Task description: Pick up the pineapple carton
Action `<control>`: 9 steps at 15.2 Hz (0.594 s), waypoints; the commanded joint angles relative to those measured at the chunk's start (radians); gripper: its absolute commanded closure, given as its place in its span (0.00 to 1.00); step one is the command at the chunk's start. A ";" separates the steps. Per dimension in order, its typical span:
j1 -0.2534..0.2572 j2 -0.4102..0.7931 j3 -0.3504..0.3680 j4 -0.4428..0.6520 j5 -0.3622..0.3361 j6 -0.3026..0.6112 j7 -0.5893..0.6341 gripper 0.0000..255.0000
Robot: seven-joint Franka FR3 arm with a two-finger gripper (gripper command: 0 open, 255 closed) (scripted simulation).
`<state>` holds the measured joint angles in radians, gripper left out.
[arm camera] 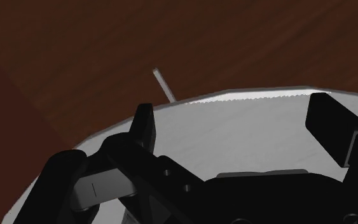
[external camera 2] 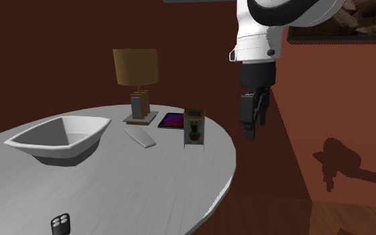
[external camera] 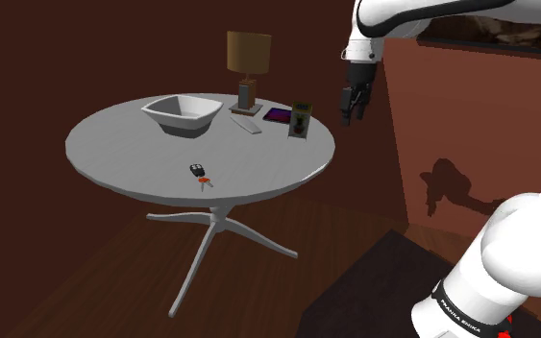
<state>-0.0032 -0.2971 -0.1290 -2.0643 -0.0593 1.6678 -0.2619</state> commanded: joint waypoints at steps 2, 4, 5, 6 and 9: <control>-0.002 0.116 -0.029 0.104 0.007 0.027 -0.089 0.00; -0.004 0.189 -0.042 0.175 0.016 0.038 -0.143 0.00; -0.006 0.226 -0.048 0.212 0.023 0.042 -0.170 0.00; -0.009 0.263 -0.053 0.252 0.030 0.044 -0.197 0.00; -0.019 0.379 -0.063 0.381 0.055 0.042 -0.275 0.00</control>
<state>-0.0208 0.0412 -0.1910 -1.7285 -0.0138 1.7098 -0.5122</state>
